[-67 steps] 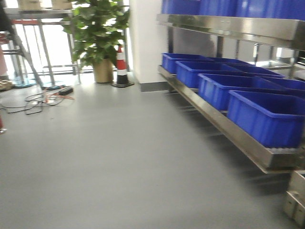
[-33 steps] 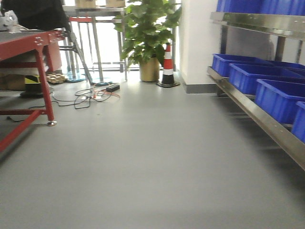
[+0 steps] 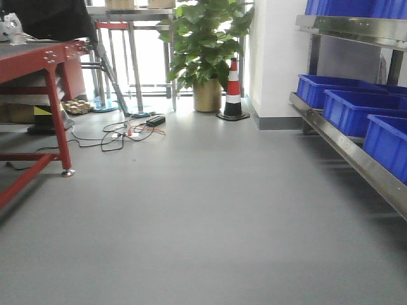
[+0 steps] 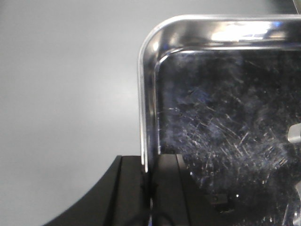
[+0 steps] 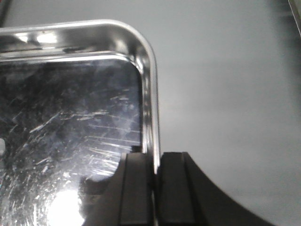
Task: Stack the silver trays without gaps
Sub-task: 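Hold the tray in both grippers while the base drives to another rack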
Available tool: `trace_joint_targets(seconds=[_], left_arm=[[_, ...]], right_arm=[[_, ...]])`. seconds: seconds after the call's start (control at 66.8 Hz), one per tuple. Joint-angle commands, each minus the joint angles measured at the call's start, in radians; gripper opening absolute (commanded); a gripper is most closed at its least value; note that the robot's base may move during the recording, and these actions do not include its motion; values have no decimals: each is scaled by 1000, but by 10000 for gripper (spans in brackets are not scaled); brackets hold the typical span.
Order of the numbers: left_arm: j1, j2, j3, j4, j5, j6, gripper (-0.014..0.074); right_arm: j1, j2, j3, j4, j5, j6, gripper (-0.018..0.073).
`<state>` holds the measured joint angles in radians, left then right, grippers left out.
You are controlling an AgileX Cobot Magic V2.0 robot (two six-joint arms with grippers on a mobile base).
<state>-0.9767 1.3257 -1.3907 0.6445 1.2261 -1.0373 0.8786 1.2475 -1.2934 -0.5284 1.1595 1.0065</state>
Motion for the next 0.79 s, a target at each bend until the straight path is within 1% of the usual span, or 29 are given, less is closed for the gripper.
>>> trace_joint_targets(seconds=[0.0, 0.779], left_arm=[[-22, 4, -13, -27, -100, 13, -16], [-22, 4, -13, -27, -102, 13, -16]], right_arm=[[9, -2, -7, 14, -122, -3, -17], [9, -2, -7, 14, -127, -3, -17]])
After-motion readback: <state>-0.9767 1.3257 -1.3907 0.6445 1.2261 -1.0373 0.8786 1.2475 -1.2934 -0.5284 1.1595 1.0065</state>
